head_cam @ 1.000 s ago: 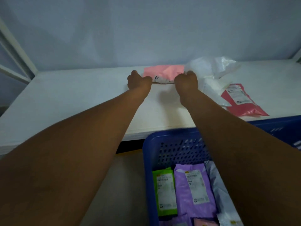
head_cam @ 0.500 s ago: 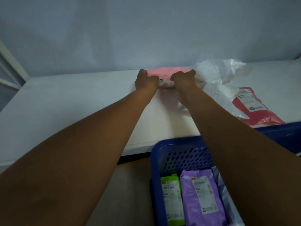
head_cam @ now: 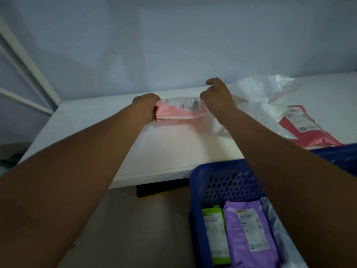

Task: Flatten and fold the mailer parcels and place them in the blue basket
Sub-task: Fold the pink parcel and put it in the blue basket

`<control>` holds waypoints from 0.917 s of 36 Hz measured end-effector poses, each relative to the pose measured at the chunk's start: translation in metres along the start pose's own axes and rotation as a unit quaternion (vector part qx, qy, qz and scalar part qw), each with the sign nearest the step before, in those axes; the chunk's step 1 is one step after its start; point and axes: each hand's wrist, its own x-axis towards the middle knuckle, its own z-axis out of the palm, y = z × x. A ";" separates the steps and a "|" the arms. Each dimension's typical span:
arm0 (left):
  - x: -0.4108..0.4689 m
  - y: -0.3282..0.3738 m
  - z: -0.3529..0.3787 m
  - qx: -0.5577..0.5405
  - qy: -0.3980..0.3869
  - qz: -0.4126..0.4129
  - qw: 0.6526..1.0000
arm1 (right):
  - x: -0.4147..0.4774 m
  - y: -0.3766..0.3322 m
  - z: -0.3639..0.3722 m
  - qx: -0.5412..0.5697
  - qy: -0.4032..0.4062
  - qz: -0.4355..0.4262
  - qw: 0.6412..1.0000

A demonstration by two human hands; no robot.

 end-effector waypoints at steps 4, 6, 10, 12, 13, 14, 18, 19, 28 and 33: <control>-0.010 0.008 -0.013 -0.056 0.013 -0.082 0.995 | -0.009 0.002 0.006 0.024 -0.043 -0.009 0.999; -0.012 0.006 -0.020 -0.053 -0.018 -0.106 0.993 | -0.009 0.007 0.012 0.016 -0.050 -0.005 0.999; -0.006 -0.010 -0.036 0.108 -0.070 -0.148 0.981 | -0.015 0.004 0.014 -0.039 -0.011 0.007 0.999; -0.009 -0.009 -0.041 0.184 -0.065 -0.161 0.967 | -0.020 -0.002 0.011 -0.089 0.023 0.008 0.996; -0.010 -0.008 -0.043 0.206 -0.054 -0.156 0.964 | -0.022 -0.004 0.009 -0.116 0.040 0.010 0.992; -0.008 -0.007 -0.045 0.242 -0.028 -0.139 0.960 | -0.025 -0.006 0.009 -0.142 0.054 0.010 0.988; -0.015 0.001 -0.046 0.380 0.109 0.009 0.919 | -0.034 -0.014 0.023 -0.187 0.073 -0.060 0.978; -0.017 0.003 -0.044 0.351 0.119 0.060 0.927 | -0.037 -0.017 0.029 -0.197 0.064 -0.077 0.975; -0.049 -0.044 -0.028 0.367 0.004 0.355 0.860 | -0.066 -0.054 0.070 -0.285 -0.039 -0.137 0.948; -0.064 -0.059 -0.015 0.334 -0.029 0.301 0.893 | -0.084 -0.054 0.083 -0.323 -0.050 -0.123 0.937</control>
